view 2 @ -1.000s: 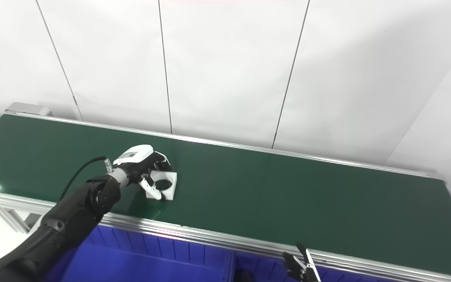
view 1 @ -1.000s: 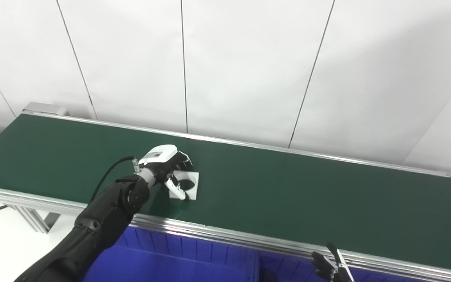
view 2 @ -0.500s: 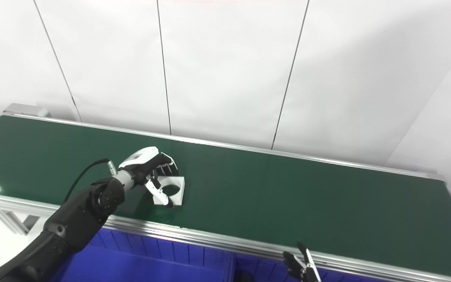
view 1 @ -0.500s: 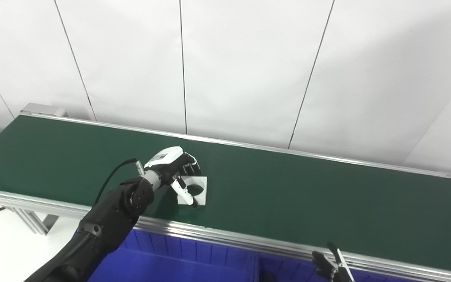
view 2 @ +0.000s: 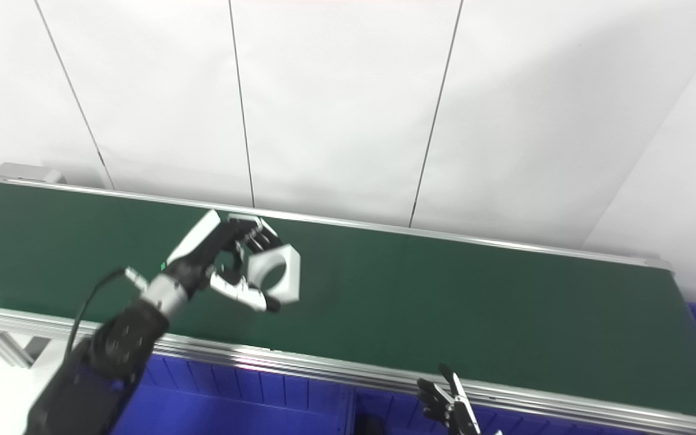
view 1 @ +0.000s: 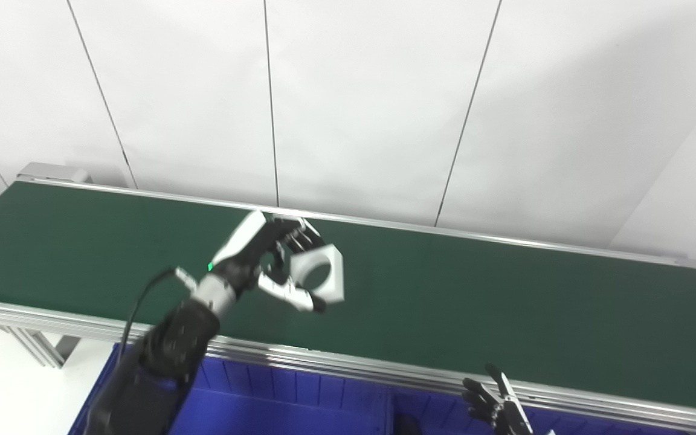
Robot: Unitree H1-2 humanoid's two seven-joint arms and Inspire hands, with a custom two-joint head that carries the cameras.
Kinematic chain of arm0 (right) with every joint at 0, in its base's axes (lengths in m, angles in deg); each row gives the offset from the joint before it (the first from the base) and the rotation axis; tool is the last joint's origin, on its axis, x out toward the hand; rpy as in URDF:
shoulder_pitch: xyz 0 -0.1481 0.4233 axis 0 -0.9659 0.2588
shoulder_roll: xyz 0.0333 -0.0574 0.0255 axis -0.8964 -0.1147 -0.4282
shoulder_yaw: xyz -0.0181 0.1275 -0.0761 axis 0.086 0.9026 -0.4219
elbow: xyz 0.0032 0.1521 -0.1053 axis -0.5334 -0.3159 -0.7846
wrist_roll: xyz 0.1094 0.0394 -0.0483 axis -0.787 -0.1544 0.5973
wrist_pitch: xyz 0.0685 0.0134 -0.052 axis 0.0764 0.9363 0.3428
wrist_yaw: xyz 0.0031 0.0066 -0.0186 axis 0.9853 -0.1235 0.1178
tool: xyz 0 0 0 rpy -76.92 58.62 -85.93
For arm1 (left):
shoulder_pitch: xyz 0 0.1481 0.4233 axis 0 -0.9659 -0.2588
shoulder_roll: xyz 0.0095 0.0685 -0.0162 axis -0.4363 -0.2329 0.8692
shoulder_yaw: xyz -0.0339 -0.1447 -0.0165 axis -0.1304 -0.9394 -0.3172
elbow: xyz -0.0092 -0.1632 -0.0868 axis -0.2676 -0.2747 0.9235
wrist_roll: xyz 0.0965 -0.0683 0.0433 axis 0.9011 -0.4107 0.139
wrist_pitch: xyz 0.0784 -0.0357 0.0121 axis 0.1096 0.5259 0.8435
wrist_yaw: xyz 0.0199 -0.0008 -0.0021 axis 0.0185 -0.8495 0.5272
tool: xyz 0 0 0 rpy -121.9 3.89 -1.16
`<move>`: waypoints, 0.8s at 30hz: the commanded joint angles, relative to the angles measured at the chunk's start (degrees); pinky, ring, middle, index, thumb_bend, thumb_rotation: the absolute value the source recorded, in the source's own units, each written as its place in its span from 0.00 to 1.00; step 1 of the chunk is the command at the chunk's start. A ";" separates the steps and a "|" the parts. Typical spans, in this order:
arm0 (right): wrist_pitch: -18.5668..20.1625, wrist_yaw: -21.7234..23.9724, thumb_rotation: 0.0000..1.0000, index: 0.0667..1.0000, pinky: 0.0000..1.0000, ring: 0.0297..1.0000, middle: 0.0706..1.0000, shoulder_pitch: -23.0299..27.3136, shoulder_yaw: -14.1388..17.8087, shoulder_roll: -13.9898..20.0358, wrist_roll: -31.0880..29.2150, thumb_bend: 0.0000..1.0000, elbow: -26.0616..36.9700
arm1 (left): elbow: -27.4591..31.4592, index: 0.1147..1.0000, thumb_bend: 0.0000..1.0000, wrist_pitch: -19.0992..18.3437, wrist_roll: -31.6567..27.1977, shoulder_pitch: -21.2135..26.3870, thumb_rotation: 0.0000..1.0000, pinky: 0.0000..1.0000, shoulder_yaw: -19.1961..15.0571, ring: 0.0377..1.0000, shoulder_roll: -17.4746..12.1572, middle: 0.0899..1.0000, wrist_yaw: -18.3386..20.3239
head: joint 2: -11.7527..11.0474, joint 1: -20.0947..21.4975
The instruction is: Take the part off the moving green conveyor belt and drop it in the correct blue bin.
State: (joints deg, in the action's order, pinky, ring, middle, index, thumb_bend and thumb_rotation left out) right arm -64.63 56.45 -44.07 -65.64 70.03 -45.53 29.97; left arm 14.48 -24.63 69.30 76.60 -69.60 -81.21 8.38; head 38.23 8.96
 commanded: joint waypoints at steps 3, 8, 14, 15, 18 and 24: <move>0.90 -0.82 0.77 0.98 0.81 0.84 0.85 -0.49 -0.44 -1.14 1.94 0.67 3.79 | 4.02 0.43 0.51 2.70 -1.78 -3.72 0.00 0.18 0.52 0.22 0.28 0.36 0.37 | 0.75 2.12; 2.25 -0.99 0.80 0.98 0.81 0.84 0.85 -0.69 -0.85 -2.01 3.40 0.69 4.93 | 1.90 0.43 0.51 6.87 -1.41 -8.40 0.00 0.26 1.39 0.29 -0.51 0.39 0.32 | 1.61 4.19; 4.93 -0.80 0.82 0.98 0.83 0.84 0.85 -1.24 -1.22 -2.67 4.42 0.72 7.26 | -2.82 0.43 0.51 11.01 0.33 -11.45 0.00 0.23 2.26 0.27 -1.72 0.38 0.34 | 3.68 6.52; 5.30 -0.79 0.82 0.98 0.84 0.85 0.86 -1.32 -1.29 -2.71 4.53 0.72 7.55 | -3.09 0.43 0.51 11.15 0.43 -11.60 0.00 0.22 2.35 0.26 -1.88 0.38 0.49 | 3.68 6.52; 5.55 -1.13 0.82 0.98 0.82 0.84 0.86 -1.21 -1.38 -3.09 4.48 0.72 7.93 | -3.34 0.43 0.51 10.12 0.93 -11.87 0.00 0.23 3.34 0.27 -2.77 0.38 2.15 | 4.62 7.29; 6.28 -1.33 0.82 0.97 0.81 0.84 0.86 -1.05 -1.37 -3.52 4.98 0.72 8.63 | -0.88 0.43 0.51 1.36 4.73 -11.52 0.00 0.24 5.87 0.29 -4.08 0.37 6.48 | 6.50 7.21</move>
State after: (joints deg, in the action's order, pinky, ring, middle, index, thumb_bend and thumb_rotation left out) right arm -58.43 55.84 -45.42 -66.94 67.02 -40.49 35.96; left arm 11.20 -21.83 73.49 63.58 -63.84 -84.49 14.02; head 44.30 16.35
